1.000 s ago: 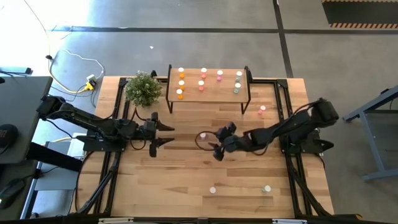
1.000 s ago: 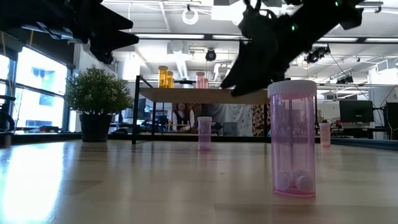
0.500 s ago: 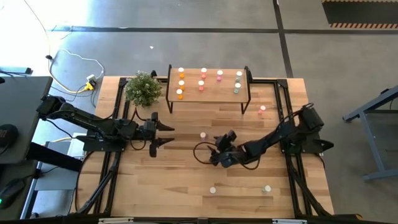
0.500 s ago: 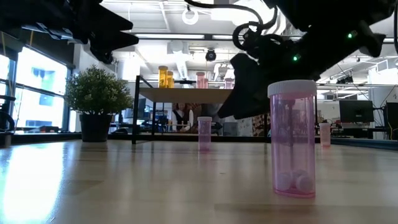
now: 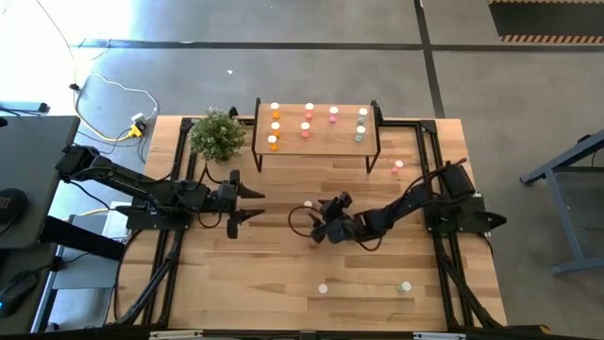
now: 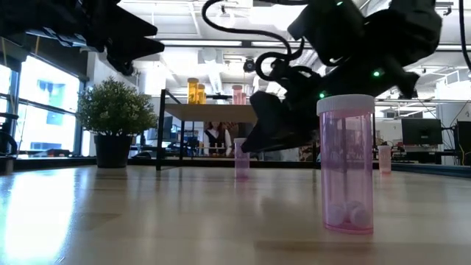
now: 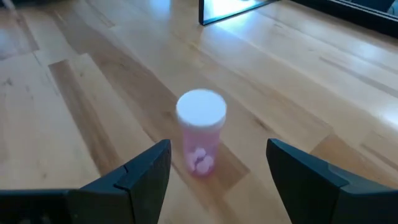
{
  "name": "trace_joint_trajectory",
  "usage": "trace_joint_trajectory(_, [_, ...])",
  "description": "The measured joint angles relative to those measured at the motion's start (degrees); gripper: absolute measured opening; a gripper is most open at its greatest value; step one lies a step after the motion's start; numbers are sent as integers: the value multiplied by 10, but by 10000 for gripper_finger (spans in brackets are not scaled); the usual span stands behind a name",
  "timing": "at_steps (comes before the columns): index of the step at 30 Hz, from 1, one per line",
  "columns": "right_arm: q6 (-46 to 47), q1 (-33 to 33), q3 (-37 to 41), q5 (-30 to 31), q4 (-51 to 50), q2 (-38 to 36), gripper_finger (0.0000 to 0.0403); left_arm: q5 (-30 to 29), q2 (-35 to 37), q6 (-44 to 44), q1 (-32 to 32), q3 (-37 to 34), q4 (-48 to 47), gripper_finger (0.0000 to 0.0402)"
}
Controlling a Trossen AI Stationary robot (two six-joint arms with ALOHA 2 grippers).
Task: Pick and place medicine bottles onto shelf by color
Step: Put the top purple pill bottle aligned with the other purple pill bottle on the shelf
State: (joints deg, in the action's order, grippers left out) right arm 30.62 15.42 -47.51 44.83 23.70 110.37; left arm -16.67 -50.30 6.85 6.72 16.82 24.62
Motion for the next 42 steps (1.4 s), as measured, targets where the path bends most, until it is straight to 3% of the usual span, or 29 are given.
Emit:
trace_joint_trajectory(9, [-26, -36, 0, -78, 22, 0, 256, 0, 0, 0, 0, 0, 0, 200])
trace_joint_trajectory(17, [-41, -49, 0, -109, 41, 0, 242, 0, 0, 0, 0, 0, 0, 200])
trace_joint_trajectory(42, [-41, -49, 0, -105, 45, 0, 98, -7, 0, -17, 0, 0, -13, 200])
